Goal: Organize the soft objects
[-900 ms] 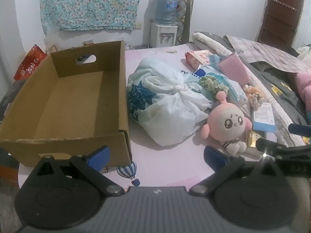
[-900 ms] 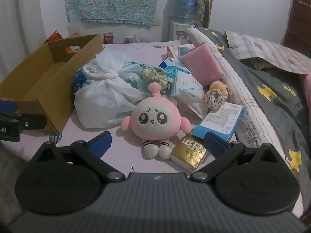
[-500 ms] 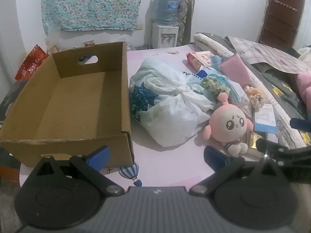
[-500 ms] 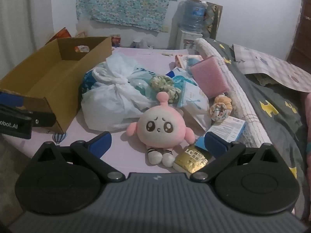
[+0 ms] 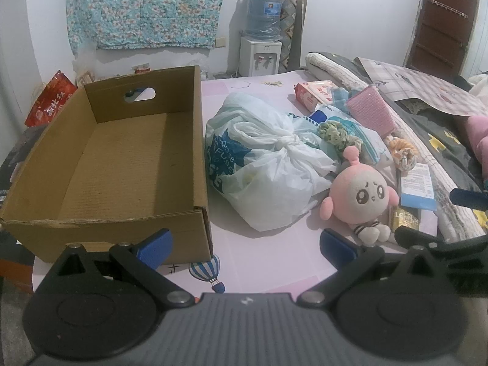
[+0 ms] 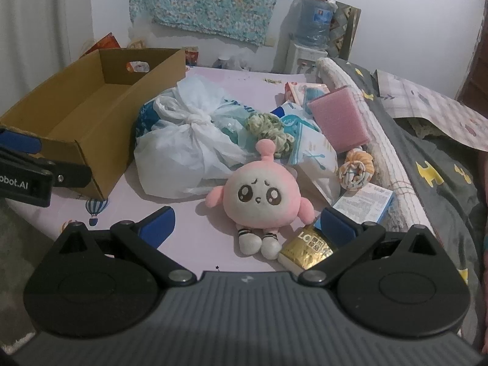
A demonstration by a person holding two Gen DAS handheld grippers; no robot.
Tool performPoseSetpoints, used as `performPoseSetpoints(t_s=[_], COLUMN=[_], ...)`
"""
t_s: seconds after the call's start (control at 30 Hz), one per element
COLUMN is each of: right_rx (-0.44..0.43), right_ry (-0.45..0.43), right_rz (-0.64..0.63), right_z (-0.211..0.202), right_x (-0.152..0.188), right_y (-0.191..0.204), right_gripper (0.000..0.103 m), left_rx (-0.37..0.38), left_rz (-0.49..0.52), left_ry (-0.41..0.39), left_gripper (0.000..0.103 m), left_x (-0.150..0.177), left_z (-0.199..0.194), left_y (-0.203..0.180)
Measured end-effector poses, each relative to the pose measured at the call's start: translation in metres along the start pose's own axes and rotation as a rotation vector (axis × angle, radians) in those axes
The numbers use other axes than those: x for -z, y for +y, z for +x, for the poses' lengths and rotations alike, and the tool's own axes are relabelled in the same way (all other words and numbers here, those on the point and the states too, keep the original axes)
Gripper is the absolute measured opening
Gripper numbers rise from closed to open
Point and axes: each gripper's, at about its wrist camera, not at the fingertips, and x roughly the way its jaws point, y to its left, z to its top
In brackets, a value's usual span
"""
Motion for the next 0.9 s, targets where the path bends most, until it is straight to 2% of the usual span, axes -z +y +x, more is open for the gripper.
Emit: performPoseSetpoints(t_s=[0.9], right_rx=[-0.002], right_ry=[0.005], right_rz=[-0.008], right_z=[0.0018], right_x=[-0.0006], right_y=[0.0019], right_gripper=[0.102], left_rx=[0.001], left_rz=[-0.001], left_ry=[-0.001], left_gripper=[0.103], left_x=[-0.0002], left_z=[-0.0008], left_y=[0.0007])
